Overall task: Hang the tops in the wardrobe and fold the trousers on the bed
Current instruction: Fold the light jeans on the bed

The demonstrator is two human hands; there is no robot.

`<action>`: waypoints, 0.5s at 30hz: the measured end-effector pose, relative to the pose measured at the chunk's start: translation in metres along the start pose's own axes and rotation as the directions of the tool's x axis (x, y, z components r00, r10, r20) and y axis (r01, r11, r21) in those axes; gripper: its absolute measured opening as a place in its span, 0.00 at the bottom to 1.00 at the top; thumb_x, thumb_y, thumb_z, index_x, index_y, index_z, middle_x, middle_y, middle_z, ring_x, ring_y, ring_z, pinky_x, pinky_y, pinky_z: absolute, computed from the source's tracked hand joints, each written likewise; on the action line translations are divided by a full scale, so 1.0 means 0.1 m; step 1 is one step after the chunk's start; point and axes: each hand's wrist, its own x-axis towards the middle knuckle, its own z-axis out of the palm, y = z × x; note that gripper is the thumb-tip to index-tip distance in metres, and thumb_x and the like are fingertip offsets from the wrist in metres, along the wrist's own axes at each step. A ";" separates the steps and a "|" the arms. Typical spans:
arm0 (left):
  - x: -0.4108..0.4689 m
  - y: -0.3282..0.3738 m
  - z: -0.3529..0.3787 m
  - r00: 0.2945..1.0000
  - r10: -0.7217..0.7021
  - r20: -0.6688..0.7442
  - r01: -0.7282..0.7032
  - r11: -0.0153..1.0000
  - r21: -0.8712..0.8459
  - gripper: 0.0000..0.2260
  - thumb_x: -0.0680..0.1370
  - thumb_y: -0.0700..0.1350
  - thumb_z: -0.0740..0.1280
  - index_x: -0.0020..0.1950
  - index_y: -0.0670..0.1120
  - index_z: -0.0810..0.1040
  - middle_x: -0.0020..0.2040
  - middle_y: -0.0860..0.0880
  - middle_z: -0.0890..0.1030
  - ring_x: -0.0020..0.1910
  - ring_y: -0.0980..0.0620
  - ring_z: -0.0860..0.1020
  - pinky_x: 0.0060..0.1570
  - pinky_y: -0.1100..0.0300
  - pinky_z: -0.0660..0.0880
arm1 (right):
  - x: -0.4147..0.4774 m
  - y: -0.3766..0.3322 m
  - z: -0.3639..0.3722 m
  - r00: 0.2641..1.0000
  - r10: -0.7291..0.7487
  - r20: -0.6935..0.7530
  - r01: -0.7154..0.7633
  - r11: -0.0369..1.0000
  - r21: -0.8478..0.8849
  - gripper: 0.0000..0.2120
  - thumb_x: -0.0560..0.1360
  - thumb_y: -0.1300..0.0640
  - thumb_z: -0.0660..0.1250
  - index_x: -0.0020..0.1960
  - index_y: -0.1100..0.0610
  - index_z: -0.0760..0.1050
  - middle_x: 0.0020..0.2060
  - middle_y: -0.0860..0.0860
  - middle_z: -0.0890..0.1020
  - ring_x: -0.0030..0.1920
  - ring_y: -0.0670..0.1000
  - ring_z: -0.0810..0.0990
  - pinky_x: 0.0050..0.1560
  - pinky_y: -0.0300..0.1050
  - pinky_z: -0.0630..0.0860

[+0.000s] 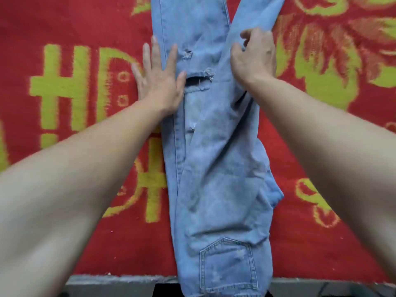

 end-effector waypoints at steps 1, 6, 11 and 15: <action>0.20 -0.06 0.00 1.000 0.011 0.006 -0.011 0.999 0.046 0.28 0.83 0.60 0.47 0.80 0.56 0.44 0.80 0.42 0.37 0.79 0.42 0.38 0.73 0.35 0.40 | 0.12 -0.08 0.05 1.000 -0.003 -0.027 0.003 1.000 -0.021 0.19 0.79 0.48 0.58 0.68 0.50 0.72 0.66 0.52 0.72 0.66 0.52 0.73 0.61 0.43 0.68; 0.76 -0.23 0.19 0.991 -0.088 0.103 0.078 0.992 0.094 0.32 0.79 0.69 0.40 0.78 0.58 0.34 0.78 0.42 0.32 0.77 0.43 0.33 0.69 0.28 0.36 | 0.65 -0.24 0.32 0.989 0.122 -0.084 -0.131 0.984 -0.119 0.29 0.77 0.37 0.60 0.71 0.55 0.66 0.68 0.54 0.71 0.69 0.56 0.71 0.64 0.48 0.68; 0.85 -0.32 0.23 0.987 -0.067 0.145 0.061 0.997 0.047 0.33 0.77 0.71 0.40 0.77 0.60 0.33 0.78 0.43 0.31 0.77 0.43 0.32 0.66 0.29 0.34 | 0.85 -0.27 0.31 0.970 0.235 -0.068 -0.240 0.968 -0.073 0.17 0.80 0.54 0.56 0.68 0.56 0.68 0.67 0.54 0.73 0.66 0.55 0.74 0.59 0.45 0.69; 0.86 -0.33 0.21 0.981 -0.066 0.182 0.063 0.998 0.023 0.33 0.76 0.71 0.40 0.76 0.61 0.31 0.77 0.44 0.29 0.76 0.44 0.30 0.66 0.28 0.33 | 0.90 -0.64 0.24 0.970 0.020 -0.243 0.043 0.967 0.250 0.13 0.81 0.61 0.57 0.61 0.61 0.74 0.58 0.56 0.78 0.59 0.54 0.76 0.54 0.40 0.65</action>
